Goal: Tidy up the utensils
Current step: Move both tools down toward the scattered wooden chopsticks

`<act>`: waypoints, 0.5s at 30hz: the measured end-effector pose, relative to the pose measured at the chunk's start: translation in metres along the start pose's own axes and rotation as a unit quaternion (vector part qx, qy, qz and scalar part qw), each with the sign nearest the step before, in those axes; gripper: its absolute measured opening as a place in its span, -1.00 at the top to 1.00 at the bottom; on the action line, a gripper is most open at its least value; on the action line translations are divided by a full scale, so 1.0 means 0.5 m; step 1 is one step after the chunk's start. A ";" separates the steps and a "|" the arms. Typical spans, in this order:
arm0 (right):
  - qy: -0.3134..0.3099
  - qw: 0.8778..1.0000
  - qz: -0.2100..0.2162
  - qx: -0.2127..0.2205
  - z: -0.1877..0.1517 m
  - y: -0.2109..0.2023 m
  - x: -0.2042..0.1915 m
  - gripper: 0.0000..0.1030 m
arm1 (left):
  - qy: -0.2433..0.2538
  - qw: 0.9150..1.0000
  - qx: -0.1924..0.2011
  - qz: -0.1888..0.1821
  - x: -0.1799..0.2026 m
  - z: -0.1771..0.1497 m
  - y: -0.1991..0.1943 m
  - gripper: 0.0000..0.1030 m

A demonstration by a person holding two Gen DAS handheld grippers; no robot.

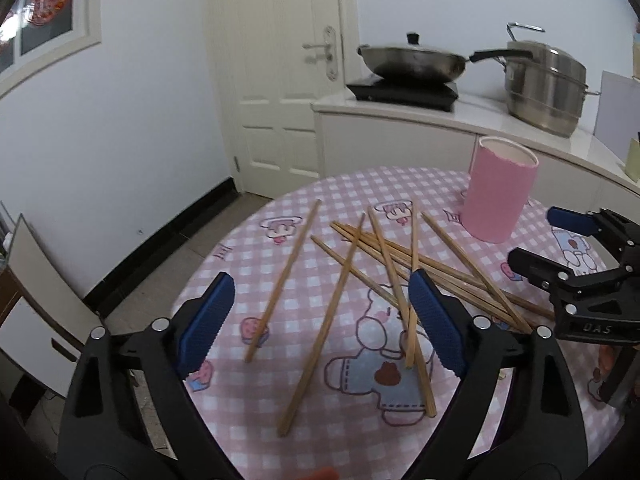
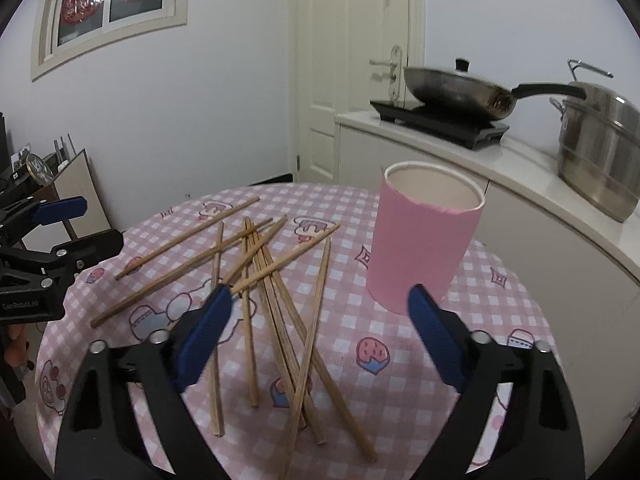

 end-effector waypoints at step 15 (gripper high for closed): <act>-0.032 0.998 0.008 -0.044 0.042 0.074 -0.017 -0.08 | 0.033 0.991 -0.121 -0.035 0.042 0.065 0.180 -0.02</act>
Point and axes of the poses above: each gripper's, at about its wrist camera, not at the fingertips, and y roughly the way its jaws point, x to its right, z to its top, the point moved 5 cm from there along y, roughly the way its jaws point, and after that the axes turned 11 degrees about -x, right-handed, at the moved point
